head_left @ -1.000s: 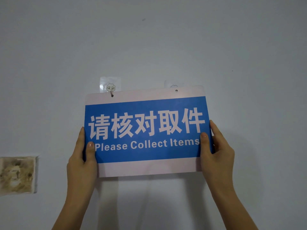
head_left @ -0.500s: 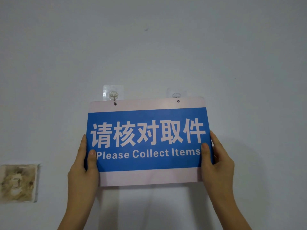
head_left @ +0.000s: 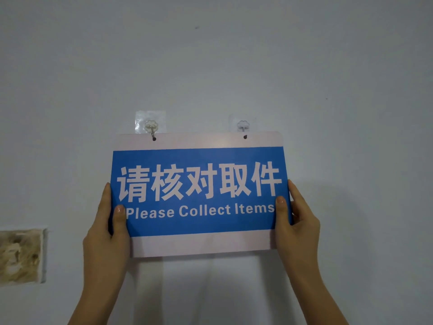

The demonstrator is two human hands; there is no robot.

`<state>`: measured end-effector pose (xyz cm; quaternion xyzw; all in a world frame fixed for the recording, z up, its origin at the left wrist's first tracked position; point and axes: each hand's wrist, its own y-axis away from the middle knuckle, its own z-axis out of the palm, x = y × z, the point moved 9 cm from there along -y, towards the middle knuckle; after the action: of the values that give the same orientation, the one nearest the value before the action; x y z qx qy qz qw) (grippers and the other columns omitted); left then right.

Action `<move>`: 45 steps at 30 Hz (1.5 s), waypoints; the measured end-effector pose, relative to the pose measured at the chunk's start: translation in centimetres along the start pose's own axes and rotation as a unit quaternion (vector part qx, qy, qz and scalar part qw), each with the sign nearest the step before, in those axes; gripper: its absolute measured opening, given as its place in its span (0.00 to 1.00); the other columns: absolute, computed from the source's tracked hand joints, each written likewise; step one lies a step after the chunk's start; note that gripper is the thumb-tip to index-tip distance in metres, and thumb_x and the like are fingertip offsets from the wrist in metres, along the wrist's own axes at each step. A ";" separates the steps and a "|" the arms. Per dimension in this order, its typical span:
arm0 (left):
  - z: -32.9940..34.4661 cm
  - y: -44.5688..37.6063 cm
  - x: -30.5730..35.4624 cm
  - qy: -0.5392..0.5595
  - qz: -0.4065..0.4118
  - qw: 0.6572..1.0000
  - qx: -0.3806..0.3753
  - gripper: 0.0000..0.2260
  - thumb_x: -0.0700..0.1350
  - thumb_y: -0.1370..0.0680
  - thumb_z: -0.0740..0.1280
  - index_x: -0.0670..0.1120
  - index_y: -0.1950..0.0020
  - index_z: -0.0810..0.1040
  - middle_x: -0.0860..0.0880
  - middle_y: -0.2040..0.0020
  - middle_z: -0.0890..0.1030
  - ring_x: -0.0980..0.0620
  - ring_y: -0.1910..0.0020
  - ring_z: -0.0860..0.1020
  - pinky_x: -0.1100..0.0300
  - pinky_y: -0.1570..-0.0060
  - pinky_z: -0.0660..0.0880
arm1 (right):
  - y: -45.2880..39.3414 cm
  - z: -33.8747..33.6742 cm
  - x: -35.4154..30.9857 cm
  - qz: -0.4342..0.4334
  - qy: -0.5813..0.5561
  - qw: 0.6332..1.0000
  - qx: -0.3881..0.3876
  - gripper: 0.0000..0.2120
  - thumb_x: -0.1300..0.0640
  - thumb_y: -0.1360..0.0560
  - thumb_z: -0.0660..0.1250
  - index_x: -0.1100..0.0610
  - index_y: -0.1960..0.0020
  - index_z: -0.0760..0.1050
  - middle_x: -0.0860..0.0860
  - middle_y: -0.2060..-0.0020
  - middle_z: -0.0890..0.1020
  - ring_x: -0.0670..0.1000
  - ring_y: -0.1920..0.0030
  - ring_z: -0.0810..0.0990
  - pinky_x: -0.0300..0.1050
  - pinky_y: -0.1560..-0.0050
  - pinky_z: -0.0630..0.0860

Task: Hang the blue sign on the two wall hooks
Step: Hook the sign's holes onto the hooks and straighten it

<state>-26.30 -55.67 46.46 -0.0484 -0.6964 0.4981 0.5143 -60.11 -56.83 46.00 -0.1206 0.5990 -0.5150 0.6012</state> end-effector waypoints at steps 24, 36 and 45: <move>-0.6 -0.8 -0.4 0.010 0.018 1.000 -0.021 0.21 0.48 0.20 0.56 0.59 0.27 0.59 0.46 0.35 0.76 0.53 0.45 0.74 0.55 0.46 0.72 | 0.7 0.9 1.8 0.012 -0.029 0.999 0.019 0.20 0.55 0.22 0.61 0.51 0.30 0.67 0.58 0.44 0.81 0.53 0.46 0.81 0.29 0.57 0.79; -1.1 -1.1 -1.2 -0.030 0.007 1.000 -0.001 0.21 0.49 0.21 0.59 0.58 0.27 0.62 0.47 0.54 0.78 0.56 0.60 0.75 0.65 0.60 0.70 | 0.4 -0.3 0.9 0.021 0.067 0.996 0.059 0.17 0.53 0.24 0.66 0.48 0.36 0.74 0.42 0.60 0.79 0.40 0.61 0.78 0.39 0.58 0.78; -1.1 -0.1 -0.8 -0.127 0.001 0.990 0.061 0.21 0.54 0.20 0.55 0.58 0.27 0.60 0.53 0.49 0.69 0.53 0.54 0.71 0.54 0.54 0.67 | 1.0 -0.4 -0.1 -0.018 0.127 0.987 0.092 0.16 0.53 0.23 0.65 0.52 0.36 0.75 0.46 0.54 0.75 0.48 0.57 0.75 0.43 0.56 0.73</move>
<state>-25.05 -55.44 46.01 0.0460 -0.7243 0.5423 0.4232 -59.92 -56.09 45.19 -0.0093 0.6178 -0.5903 0.5193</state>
